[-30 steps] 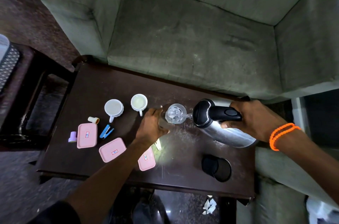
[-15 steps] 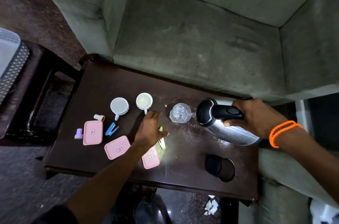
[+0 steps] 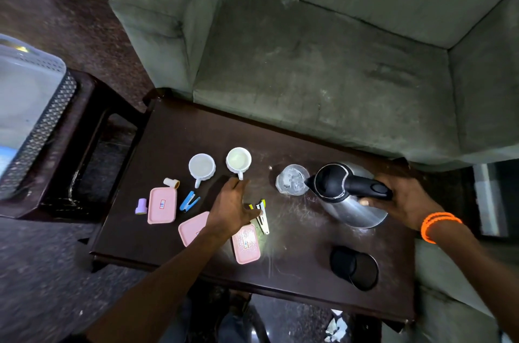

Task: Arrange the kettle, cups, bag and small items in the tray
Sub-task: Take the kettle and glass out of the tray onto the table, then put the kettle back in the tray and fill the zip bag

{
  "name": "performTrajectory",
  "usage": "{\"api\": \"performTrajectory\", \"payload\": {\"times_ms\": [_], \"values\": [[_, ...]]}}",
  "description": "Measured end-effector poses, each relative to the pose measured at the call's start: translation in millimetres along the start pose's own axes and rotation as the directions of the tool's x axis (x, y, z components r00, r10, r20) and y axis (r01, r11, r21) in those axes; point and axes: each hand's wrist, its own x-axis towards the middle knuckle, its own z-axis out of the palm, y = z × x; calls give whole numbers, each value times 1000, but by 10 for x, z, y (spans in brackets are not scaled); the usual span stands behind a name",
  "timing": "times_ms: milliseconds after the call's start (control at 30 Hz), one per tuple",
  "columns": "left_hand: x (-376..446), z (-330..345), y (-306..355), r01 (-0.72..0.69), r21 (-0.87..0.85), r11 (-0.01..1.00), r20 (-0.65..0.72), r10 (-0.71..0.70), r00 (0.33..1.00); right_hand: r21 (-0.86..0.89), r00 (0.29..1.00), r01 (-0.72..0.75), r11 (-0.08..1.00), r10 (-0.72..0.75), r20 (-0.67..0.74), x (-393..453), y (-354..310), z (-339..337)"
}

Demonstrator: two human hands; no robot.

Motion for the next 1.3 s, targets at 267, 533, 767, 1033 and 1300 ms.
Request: {"api": "performTrajectory", "payload": {"times_ms": [267, 533, 767, 1033, 1300], "values": [[-194, -251, -171, -5, -84, 996, -14, 4, 1000, 165, 996, -93, 982, 93, 3, -267, -80, -311], [-398, -708, -198, 25, -147, 989, -72, -36, 997, 350, 999, -33, 936, 44, -23, -244, -721, -775], [-422, -1487, -404, 21, -201, 979, -292, -80, 953, 523, 991, 132, 842, -132, -37, 338, -1880, -696], [-228, -2706, -1193, 94, -217, 972, -569, -204, 796, 661, 943, 307, 685, -314, -112, 1312, -3543, -122], [-206, -3682, -2101, 311, -252, 916, -682, -396, 615, 693, 890, 413, 591, -422, -170, 2157, -5176, 485]]}}
